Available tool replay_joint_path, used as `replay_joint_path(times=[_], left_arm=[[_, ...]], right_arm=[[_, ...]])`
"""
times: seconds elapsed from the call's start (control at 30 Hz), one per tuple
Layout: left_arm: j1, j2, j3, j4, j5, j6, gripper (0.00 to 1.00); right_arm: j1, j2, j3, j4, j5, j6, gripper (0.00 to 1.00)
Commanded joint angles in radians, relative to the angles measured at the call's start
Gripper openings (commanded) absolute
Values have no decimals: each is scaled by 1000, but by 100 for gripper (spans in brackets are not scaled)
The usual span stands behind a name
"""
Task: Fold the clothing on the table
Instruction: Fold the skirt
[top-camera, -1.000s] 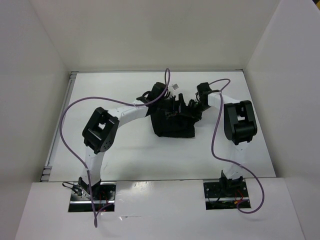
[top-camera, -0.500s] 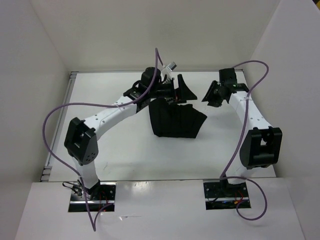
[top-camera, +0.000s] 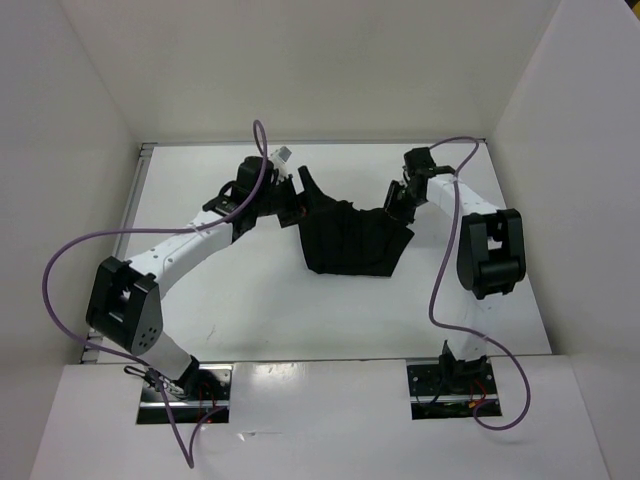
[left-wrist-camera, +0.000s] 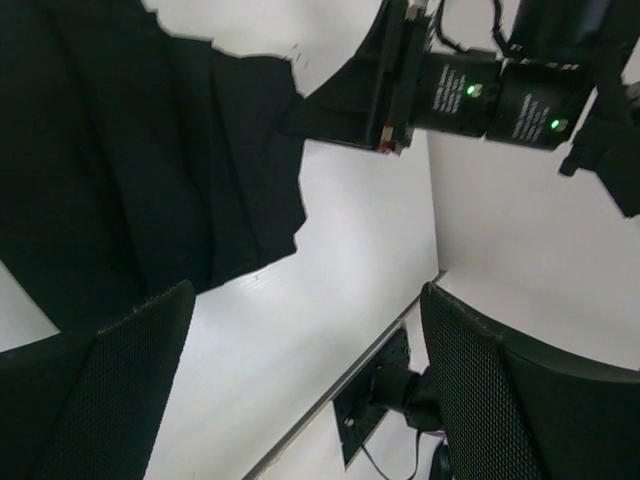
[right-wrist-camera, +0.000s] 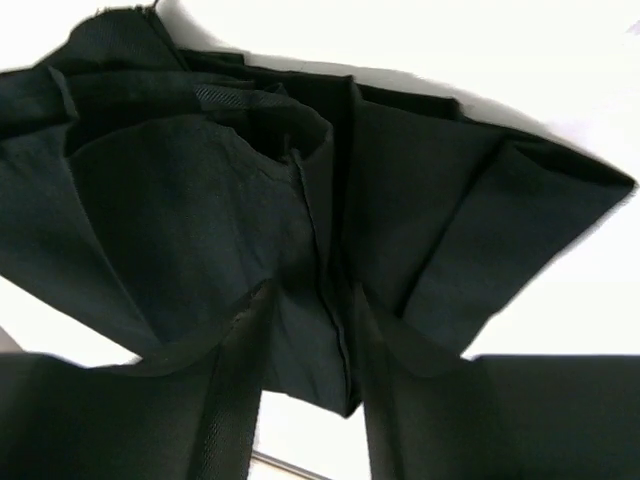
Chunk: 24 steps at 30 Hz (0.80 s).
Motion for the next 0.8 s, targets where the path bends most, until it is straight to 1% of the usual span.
replay_joint_path(times=[0.0, 0.07, 0.1, 0.13, 0.23, 0.27, 0.3, 0.37, 0.43, 0.53, 0.67, 0.7, 0.77], left_arm=[[10, -52, -38, 29, -5, 4, 100], [10, -52, -65, 29, -5, 4, 100], [10, -52, -65, 29, -18, 4, 100], [10, -52, -81, 29, -35, 4, 100], [19, -27, -104, 29, -72, 4, 100], [31, -15, -104, 19, -81, 4, 100], [40, -3, -104, 19, -81, 4, 100], [41, 10, -104, 19, -81, 4, 100], [41, 19, -93, 19, -81, 4, 100], [41, 30, -84, 19, -63, 4, 100], [41, 53, -55, 19, -45, 15, 100], [41, 53, -55, 19, -45, 24, 100], [41, 53, -55, 28, -45, 24, 100]], right_arm=[[5, 22, 35, 57, -79, -20, 36], [5, 36, 24, 83, -120, -31, 21], [5, 19, 24, 83, -120, -31, 4], [5, -19, 14, 92, -120, -22, 0], [14, -102, -11, 74, -90, -11, 0], [14, -168, -20, 54, -64, 1, 0], [14, -200, -31, 45, -50, 16, 0], [14, -286, -75, 35, -6, 35, 0], [14, -325, -121, 6, 17, 58, 0], [14, -359, -173, -18, 63, 79, 0], [14, -349, -216, -60, 163, 115, 0], [14, -349, -227, -69, 213, 115, 0], [4, -337, -227, -81, 241, 138, 0]])
